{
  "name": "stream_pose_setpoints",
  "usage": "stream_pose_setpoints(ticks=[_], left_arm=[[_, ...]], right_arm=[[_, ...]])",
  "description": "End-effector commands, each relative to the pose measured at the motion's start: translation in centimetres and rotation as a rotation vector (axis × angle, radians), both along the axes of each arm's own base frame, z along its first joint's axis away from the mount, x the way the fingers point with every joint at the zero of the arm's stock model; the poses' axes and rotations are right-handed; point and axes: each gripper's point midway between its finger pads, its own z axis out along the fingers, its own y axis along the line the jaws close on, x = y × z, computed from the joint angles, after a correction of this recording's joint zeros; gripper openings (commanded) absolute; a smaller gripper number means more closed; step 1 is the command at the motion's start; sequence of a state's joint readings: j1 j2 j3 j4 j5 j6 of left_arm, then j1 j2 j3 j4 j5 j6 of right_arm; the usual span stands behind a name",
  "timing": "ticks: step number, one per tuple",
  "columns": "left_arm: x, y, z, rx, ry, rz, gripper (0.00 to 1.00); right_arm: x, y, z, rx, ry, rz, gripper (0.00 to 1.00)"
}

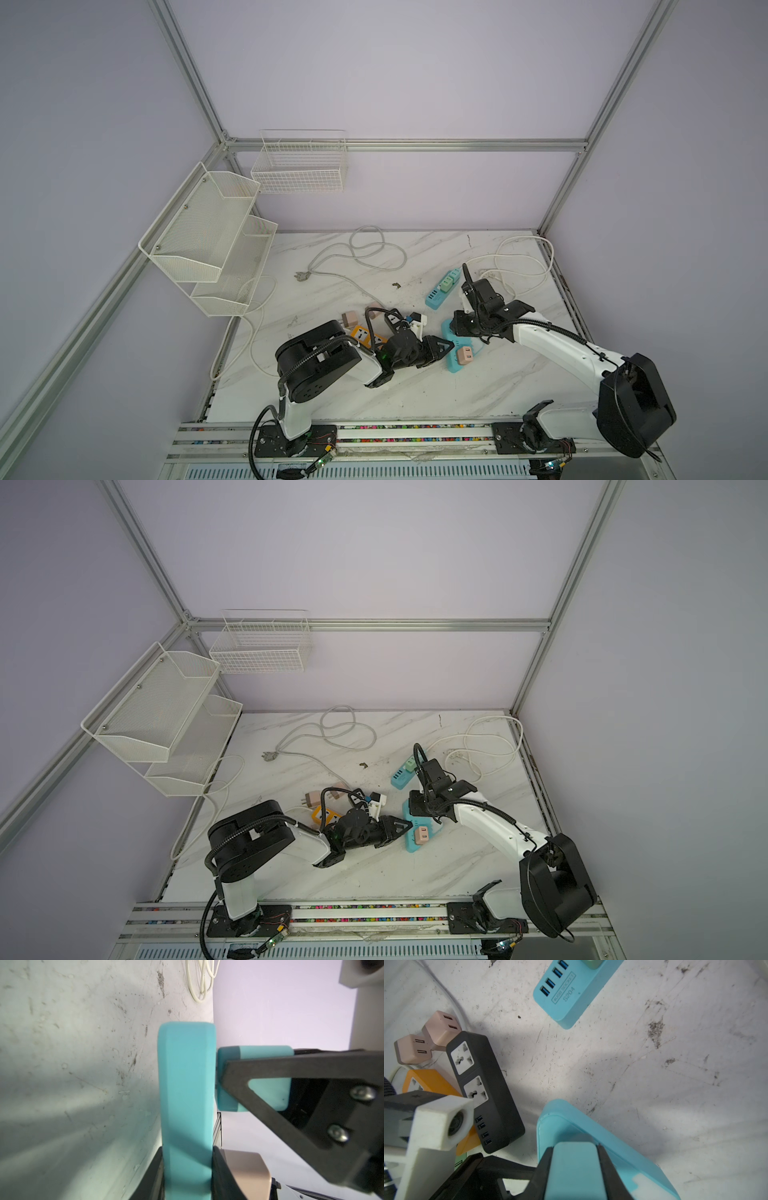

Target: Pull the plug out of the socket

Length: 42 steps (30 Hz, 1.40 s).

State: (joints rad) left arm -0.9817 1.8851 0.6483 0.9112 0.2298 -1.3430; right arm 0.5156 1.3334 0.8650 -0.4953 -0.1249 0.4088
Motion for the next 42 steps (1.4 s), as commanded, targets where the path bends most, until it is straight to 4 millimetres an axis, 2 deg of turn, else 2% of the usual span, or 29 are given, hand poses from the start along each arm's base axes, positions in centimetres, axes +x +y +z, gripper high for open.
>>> stream_pose_setpoints(ticks=[1,5,7,9,12,15,18,21,23,26,27,30,35,37,39,40,42], left_arm=[[-1.9,1.4,-4.2,0.119,0.101,-0.038,0.0],[-1.8,1.2,-4.2,0.11,0.105,-0.04,0.0],[-1.8,1.2,-4.1,0.107,0.106,-0.041,0.0],[-1.9,1.2,-4.2,0.11,0.107,-0.041,0.0],[-2.0,1.3,-4.2,0.12,0.103,-0.049,0.0],[-1.8,1.6,-4.1,0.121,0.094,-0.033,0.0],[-1.7,1.4,-3.8,0.115,0.088,-0.035,0.0],[-1.8,0.9,-3.6,0.108,0.089,-0.055,0.0],[-1.7,1.2,-3.7,0.112,0.091,-0.047,0.0],[-1.8,1.4,-3.7,0.117,0.095,-0.037,0.0],[-1.8,1.4,-3.6,0.112,0.097,-0.04,0.0],[-1.8,1.6,-3.6,0.116,0.096,-0.031,0.0],[-1.8,1.0,-3.6,0.102,0.099,-0.05,0.0],[-1.8,1.2,-3.7,0.097,0.104,-0.04,0.0],[-1.6,1.4,-3.7,0.095,0.103,-0.033,0.0],[-1.7,1.4,-3.6,0.095,0.101,-0.039,0.0],[-1.8,1.3,-3.4,0.096,0.095,-0.047,0.0]], right_arm=[[2.9,-1.2,2.9,-0.003,-0.145,-0.06,0.04],[2.3,1.6,3.0,0.006,-0.147,-0.013,0.04],[2.1,1.9,2.8,-0.012,-0.143,-0.011,0.04],[2.0,1.4,2.3,-0.032,-0.123,-0.032,0.04],[2.5,-0.8,2.0,-0.009,-0.098,-0.087,0.05],[3.1,-1.5,2.9,0.0,-0.124,-0.119,0.05],[2.9,0.3,3.1,-0.015,-0.127,-0.054,0.05],[1.9,2.6,1.9,-0.089,-0.098,0.01,0.05],[1.7,2.4,1.3,-0.099,-0.08,0.008,0.05],[2.4,0.0,1.5,-0.087,-0.089,-0.042,0.09],[2.6,-0.7,2.5,-0.036,-0.102,-0.053,0.09],[3.2,-1.6,3.7,-0.015,-0.124,-0.078,0.09],[2.4,1.4,2.7,-0.034,-0.108,-0.006,0.09],[2.0,2.1,1.8,-0.036,-0.077,0.01,0.08],[2.5,0.9,2.2,-0.05,-0.096,-0.041,0.08],[2.9,0.3,3.7,-0.025,-0.136,-0.063,0.08],[3.4,-0.7,5.1,0.02,-0.163,-0.093,0.1]])
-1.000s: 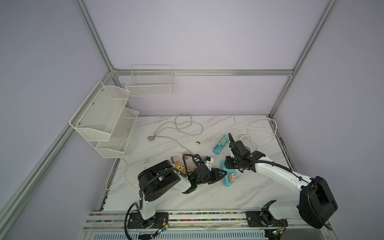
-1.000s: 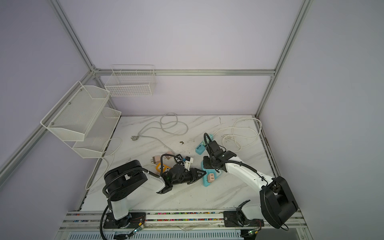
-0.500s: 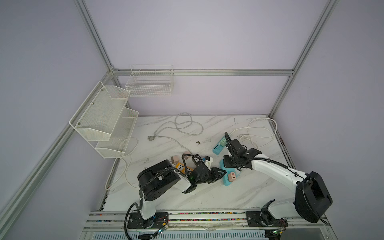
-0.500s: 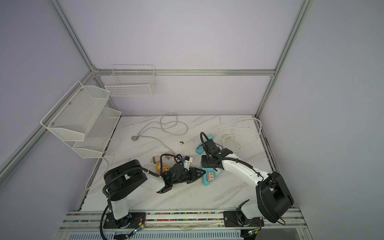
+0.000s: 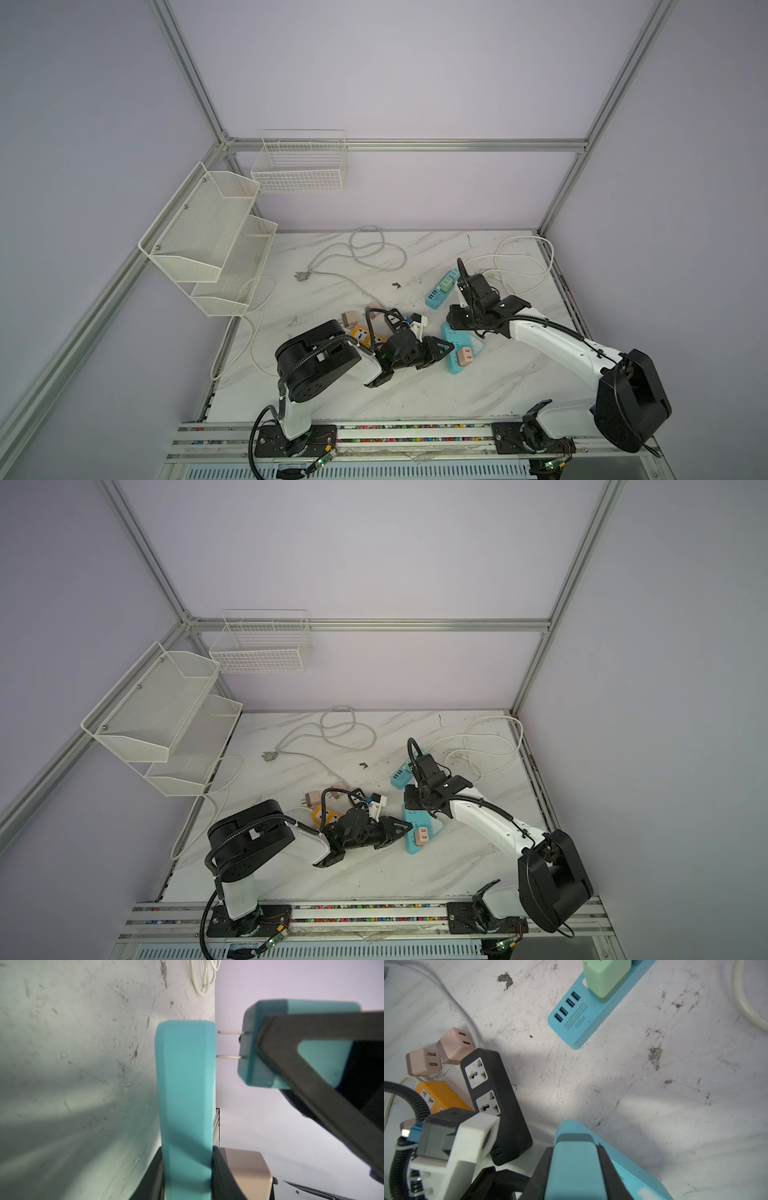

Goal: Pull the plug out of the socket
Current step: 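Lift the teal plug clear of the teal strip with the right gripper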

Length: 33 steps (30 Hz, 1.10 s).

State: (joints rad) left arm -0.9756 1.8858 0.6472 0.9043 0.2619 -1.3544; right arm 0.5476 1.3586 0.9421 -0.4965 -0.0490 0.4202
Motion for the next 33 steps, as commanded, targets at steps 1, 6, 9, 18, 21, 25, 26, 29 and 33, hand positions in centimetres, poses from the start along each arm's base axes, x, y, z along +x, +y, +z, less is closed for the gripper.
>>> stream_pose_setpoints(ticks=[1,6,9,18,21,25,26,29,33], left_arm=[[-1.4,1.2,-3.1,0.1,0.067,-0.03,0.0],[-1.2,0.9,-2.4,0.1,0.047,-0.041,0.0],[-1.1,1.0,-2.2,0.102,0.04,-0.042,0.0],[-0.6,1.2,-2.0,0.117,0.029,-0.043,0.0],[-0.4,1.4,-2.0,0.128,0.027,-0.036,0.0],[-0.2,1.4,-1.9,0.123,0.024,-0.034,0.0],[-0.1,1.3,-1.9,0.124,0.024,-0.035,0.0],[0.0,1.2,-1.9,0.121,0.024,-0.037,0.0],[0.0,1.2,-1.8,0.118,0.021,-0.04,0.0]], right_arm=[[1.9,-2.0,3.5,0.064,-0.098,-0.087,0.1],[3.2,-4.4,3.6,0.186,-0.102,-0.159,0.1],[4.2,-5.9,2.4,0.263,-0.092,-0.213,0.08],[6.3,-8.3,-1.9,0.445,-0.063,-0.301,0.08],[6.7,-8.5,-3.5,0.432,-0.054,-0.318,0.09],[7.0,-8.5,-4.8,0.42,-0.039,-0.314,0.09],[7.1,-8.5,-5.1,0.419,-0.036,-0.312,0.09],[7.1,-8.8,-6.2,0.396,-0.024,-0.322,0.09],[6.8,-9.1,-7.3,0.375,-0.003,-0.339,0.11]])
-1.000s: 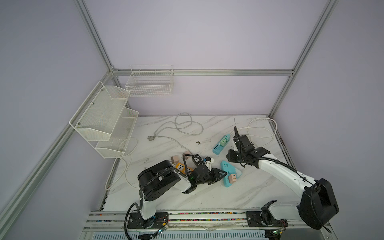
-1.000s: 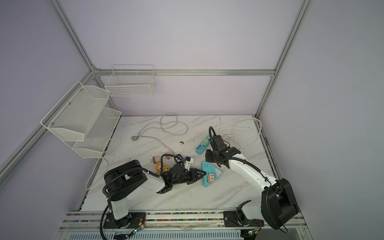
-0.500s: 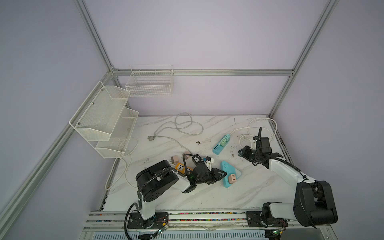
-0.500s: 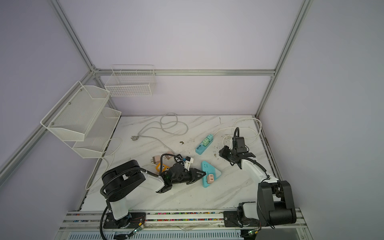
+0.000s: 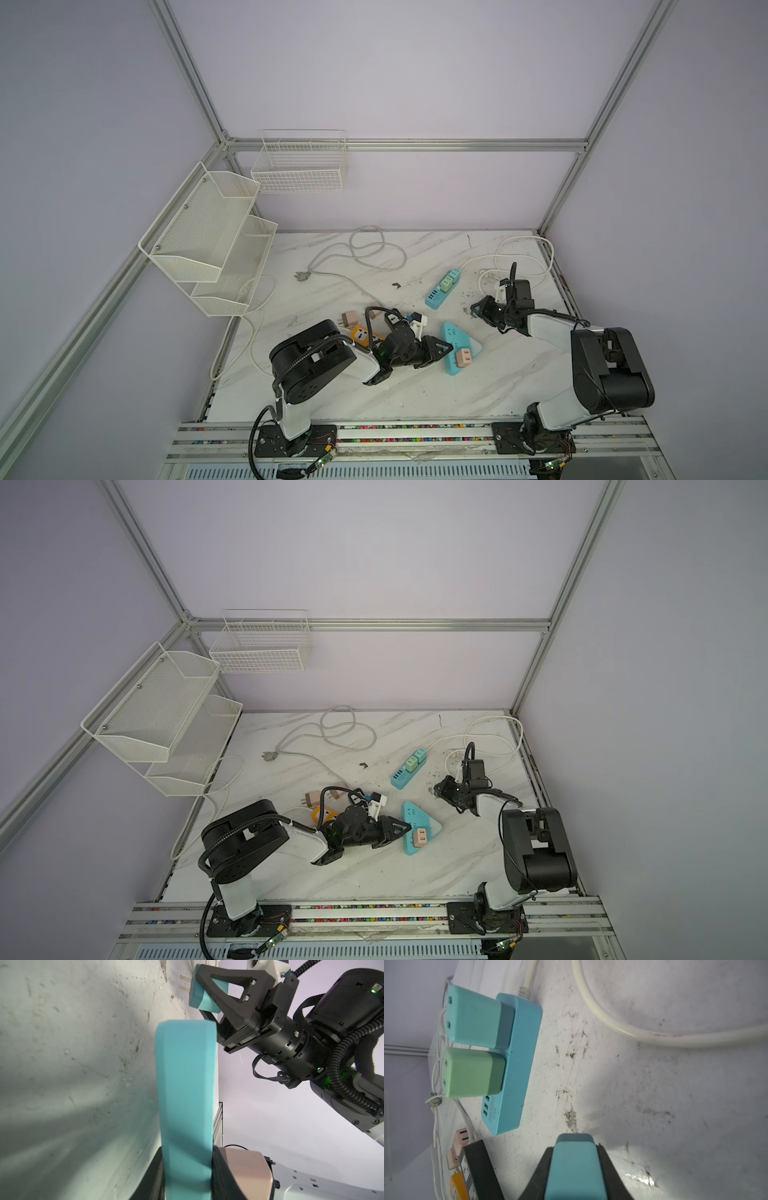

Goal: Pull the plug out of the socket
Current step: 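Lift the teal plug clear of the teal strip with the right gripper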

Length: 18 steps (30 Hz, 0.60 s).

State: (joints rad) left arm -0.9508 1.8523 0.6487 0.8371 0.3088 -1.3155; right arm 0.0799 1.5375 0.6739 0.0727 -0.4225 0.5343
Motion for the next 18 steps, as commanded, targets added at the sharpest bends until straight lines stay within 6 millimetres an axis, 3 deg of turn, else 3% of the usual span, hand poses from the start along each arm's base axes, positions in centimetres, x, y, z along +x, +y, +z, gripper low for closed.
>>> stream_pose_setpoints(ticks=[1,18], left_arm=[[-0.1,0.7,-1.9,0.093,0.025,-0.01,0.0],[0.0,1.0,-2.3,0.107,0.032,-0.009,0.0]], right_arm=[[0.3,-0.3,-0.5,-0.009,-0.015,-0.012,0.11],[-1.0,-0.9,-3.3,-0.052,0.086,-0.023,0.23]])
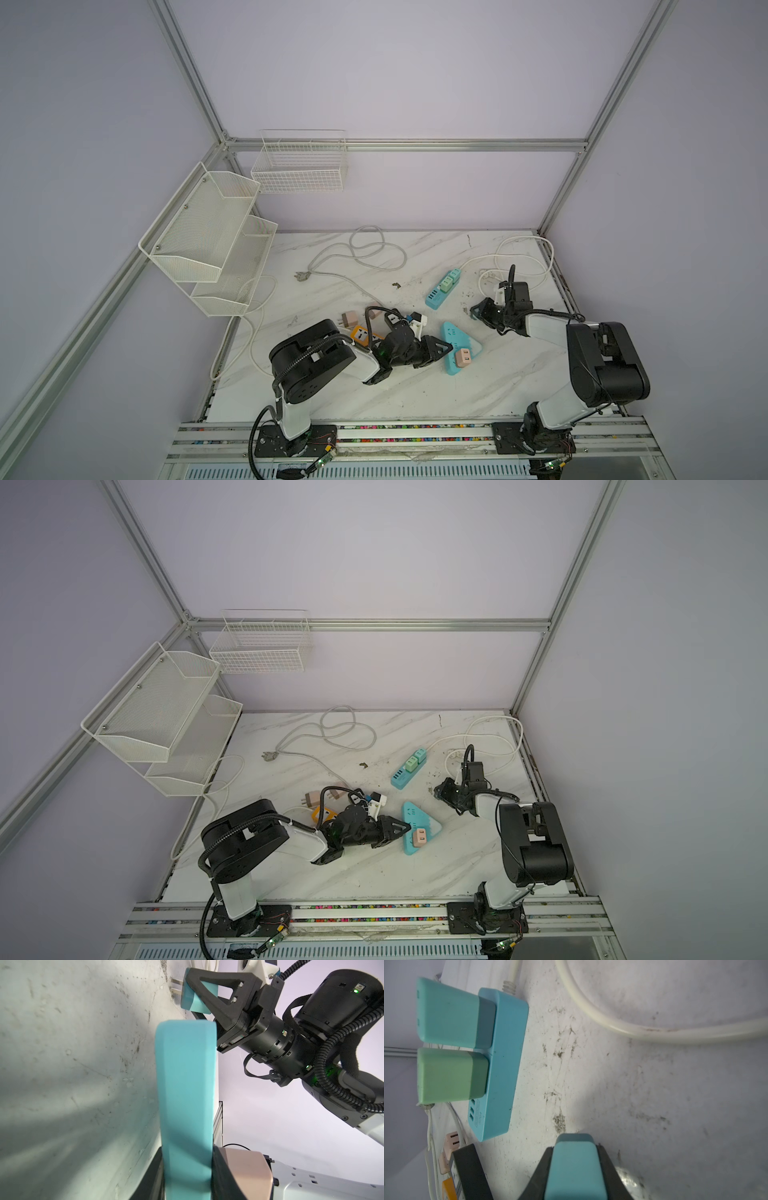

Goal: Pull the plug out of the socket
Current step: 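Lift the teal plug clear of the teal strip with the right gripper, then lower the teal plug onto the table and open the right gripper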

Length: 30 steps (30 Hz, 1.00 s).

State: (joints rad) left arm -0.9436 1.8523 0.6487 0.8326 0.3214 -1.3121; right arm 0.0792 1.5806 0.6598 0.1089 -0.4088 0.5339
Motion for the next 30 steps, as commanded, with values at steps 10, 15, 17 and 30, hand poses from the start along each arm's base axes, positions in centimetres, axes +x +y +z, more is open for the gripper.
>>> stream_pose_setpoints(ticks=[10,15,17,30], left_arm=[[-0.2,1.0,-2.2,0.107,0.027,-0.006,0.0],[0.0,1.1,-2.3,0.106,0.029,-0.001,0.0],[0.0,1.1,-2.3,0.106,0.027,0.0,0.0],[0.5,1.8,-2.5,0.112,0.02,0.017,0.0]], right_arm=[[-0.8,-1.4,-0.6,-0.095,0.066,-0.009,0.43],[-0.7,-1.9,0.8,-0.129,0.056,-0.017,0.52],[-0.6,-2.0,1.7,-0.132,0.043,-0.026,0.56],[-3.4,1.7,7.2,-0.2,-0.026,0.091,0.67]])
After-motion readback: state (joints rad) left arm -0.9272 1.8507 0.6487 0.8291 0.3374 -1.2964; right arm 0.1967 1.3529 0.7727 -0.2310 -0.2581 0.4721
